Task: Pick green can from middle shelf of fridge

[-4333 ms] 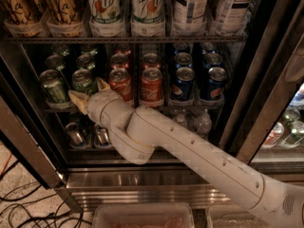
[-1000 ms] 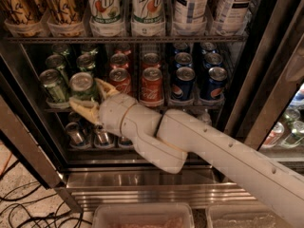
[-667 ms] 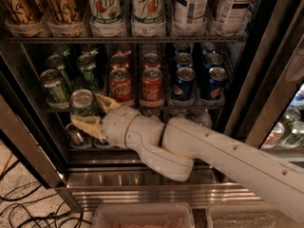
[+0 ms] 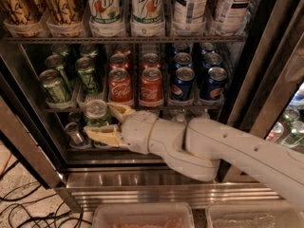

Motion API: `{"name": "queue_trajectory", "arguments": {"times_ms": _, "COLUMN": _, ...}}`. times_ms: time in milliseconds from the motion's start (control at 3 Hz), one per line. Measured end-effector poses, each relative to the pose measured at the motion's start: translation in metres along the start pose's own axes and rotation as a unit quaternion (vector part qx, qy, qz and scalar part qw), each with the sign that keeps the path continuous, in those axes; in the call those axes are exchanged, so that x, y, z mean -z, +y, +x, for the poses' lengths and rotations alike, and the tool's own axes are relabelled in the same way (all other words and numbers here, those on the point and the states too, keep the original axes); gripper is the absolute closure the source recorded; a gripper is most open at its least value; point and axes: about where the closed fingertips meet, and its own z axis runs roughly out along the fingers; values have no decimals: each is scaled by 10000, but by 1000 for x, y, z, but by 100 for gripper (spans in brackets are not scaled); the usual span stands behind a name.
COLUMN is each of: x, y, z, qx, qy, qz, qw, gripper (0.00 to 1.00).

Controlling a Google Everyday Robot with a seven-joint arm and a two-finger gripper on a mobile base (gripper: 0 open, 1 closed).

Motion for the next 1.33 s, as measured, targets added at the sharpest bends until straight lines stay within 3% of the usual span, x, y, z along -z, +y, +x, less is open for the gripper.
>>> {"name": "queue_trajectory", "arguments": {"times_ms": 333, "x": 33, "y": -6, "z": -6, "qx": -76, "qy": -226, "qz": -79, "qw": 9997, "gripper": 100}}
{"name": "queue_trajectory", "arguments": {"times_ms": 667, "x": 62, "y": -8, "z": -9, "qx": -125, "qy": -256, "qz": -215, "qw": 9994, "gripper": 100}}
{"name": "queue_trajectory", "arguments": {"times_ms": 1333, "x": 107, "y": 1, "z": -16, "qx": -143, "qy": 173, "qz": -357, "qw": 9991, "gripper": 100}}
